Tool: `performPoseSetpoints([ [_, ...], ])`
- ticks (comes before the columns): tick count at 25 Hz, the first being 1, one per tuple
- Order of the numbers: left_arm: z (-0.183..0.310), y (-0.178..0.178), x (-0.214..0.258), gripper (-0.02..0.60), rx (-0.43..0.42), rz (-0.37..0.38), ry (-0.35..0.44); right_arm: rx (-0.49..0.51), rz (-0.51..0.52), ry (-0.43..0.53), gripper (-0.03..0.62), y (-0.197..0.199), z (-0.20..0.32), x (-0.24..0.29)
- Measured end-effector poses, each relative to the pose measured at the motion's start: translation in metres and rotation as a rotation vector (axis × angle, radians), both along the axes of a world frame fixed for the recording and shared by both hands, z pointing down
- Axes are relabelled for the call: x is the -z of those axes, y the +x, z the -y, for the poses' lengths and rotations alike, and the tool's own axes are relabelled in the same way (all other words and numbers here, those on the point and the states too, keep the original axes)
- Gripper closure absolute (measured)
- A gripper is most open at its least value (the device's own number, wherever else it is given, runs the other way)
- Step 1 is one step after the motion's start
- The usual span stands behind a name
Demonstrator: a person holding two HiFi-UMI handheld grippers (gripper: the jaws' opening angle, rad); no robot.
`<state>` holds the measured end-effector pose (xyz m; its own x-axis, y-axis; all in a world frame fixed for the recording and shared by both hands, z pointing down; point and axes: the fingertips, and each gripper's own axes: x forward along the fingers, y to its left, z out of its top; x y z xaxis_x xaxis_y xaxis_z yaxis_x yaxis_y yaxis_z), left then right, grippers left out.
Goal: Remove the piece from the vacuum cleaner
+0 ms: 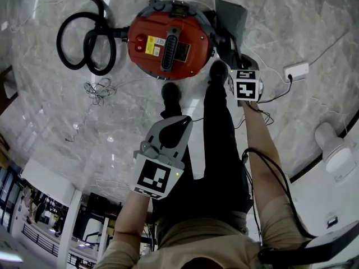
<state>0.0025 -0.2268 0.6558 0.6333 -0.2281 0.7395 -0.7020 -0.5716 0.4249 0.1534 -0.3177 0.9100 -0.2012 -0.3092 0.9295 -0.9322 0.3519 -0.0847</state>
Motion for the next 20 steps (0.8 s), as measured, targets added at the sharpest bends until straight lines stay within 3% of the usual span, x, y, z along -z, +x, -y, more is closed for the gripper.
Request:
performPoseSetpoints([
  [10, 0.013, -0.003, -0.003, 0.581, -0.039, 0.008, 0.028, -0.502, 0.320, -0.180, 0.572, 0.005, 0.006, -0.001],
  [11, 0.017, -0.004, -0.003, 0.581, -0.041, 0.014, 0.038, -0.481, 0.313, -0.181, 0.572, 0.005, 0.006, -0.001],
  [12, 0.022, -0.006, -0.003, 0.581, -0.042, 0.019, 0.047, -0.395, 0.262, -0.164, 0.572, 0.006, 0.005, -0.001],
  [15, 0.031, -0.008, 0.000, 0.581, -0.034, 0.023, 0.066, 0.024, 0.005, -0.064, 0.574, 0.008, 0.000, -0.003],
  [20, 0.028, -0.009, -0.004, 0.581, -0.040, 0.038, 0.060, 0.210, -0.084, -0.013, 0.574, 0.009, 0.002, -0.005],
])
